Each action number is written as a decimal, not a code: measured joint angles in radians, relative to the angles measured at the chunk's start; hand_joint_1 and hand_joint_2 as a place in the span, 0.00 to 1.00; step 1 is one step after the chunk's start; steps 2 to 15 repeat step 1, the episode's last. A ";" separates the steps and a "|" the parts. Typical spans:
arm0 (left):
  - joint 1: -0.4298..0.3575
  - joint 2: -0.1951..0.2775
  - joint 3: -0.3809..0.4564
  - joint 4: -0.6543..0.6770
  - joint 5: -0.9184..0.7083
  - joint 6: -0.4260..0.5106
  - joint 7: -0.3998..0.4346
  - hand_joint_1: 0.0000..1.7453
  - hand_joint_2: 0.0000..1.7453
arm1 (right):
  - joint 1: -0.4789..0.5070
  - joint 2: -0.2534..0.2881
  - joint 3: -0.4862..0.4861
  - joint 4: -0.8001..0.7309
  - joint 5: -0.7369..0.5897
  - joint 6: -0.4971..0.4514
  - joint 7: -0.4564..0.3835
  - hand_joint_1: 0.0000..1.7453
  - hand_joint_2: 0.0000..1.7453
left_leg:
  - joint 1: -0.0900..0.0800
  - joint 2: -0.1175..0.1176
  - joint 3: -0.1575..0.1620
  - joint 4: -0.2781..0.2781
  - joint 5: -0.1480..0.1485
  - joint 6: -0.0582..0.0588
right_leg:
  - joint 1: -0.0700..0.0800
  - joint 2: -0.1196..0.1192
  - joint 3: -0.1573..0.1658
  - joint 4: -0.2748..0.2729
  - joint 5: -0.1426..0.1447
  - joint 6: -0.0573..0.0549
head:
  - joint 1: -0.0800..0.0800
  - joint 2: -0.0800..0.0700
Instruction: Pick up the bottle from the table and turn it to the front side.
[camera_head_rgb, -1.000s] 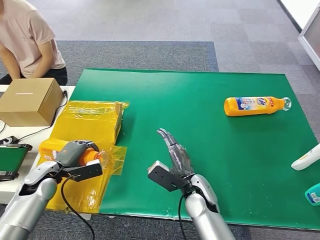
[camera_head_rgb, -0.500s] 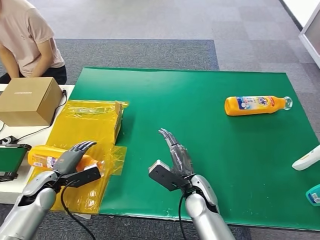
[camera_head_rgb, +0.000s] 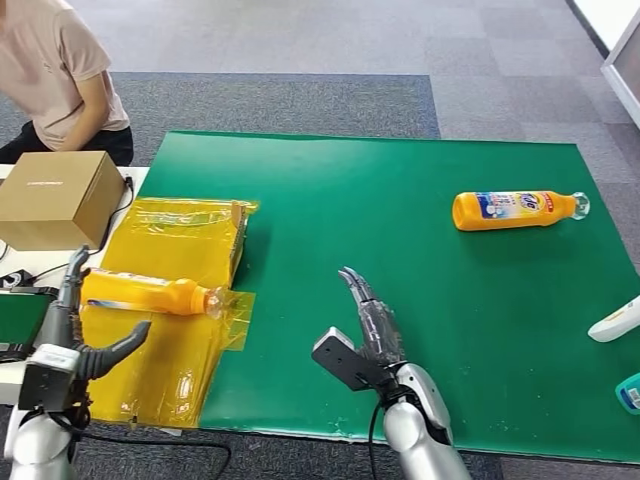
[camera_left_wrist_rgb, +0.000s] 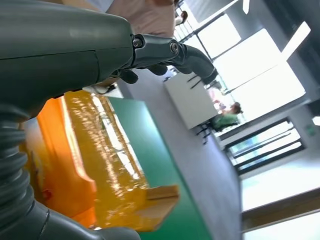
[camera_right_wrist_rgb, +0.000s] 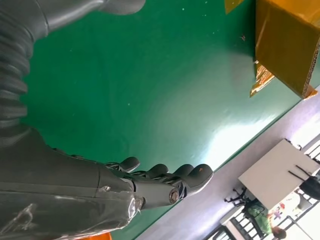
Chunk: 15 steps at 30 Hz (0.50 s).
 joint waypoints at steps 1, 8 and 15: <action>0.002 -0.012 0.013 -0.015 0.018 -0.003 -0.015 0.00 1.00 | 0.003 0.000 -0.002 -0.005 0.002 0.001 0.003 0.00 1.00 | 0.000 0.000 0.000 0.000 0.000 0.000 | 0.000 0.000 0.000 0.000 0.000 0.000 | 0.000 0.000; 0.002 -0.012 0.013 -0.015 0.018 -0.003 -0.015 0.00 1.00 | 0.003 0.000 -0.002 -0.005 0.002 0.001 0.003 0.00 1.00 | 0.000 0.000 0.000 0.000 0.000 0.000 | 0.000 0.000 0.000 0.000 0.000 0.000 | 0.000 0.000; 0.002 -0.012 0.013 -0.015 0.018 -0.003 -0.015 0.00 1.00 | 0.003 0.000 -0.002 -0.005 0.002 0.001 0.003 0.00 1.00 | 0.000 0.000 0.000 0.000 0.000 0.000 | 0.000 0.000 0.000 0.000 0.000 0.000 | 0.000 0.000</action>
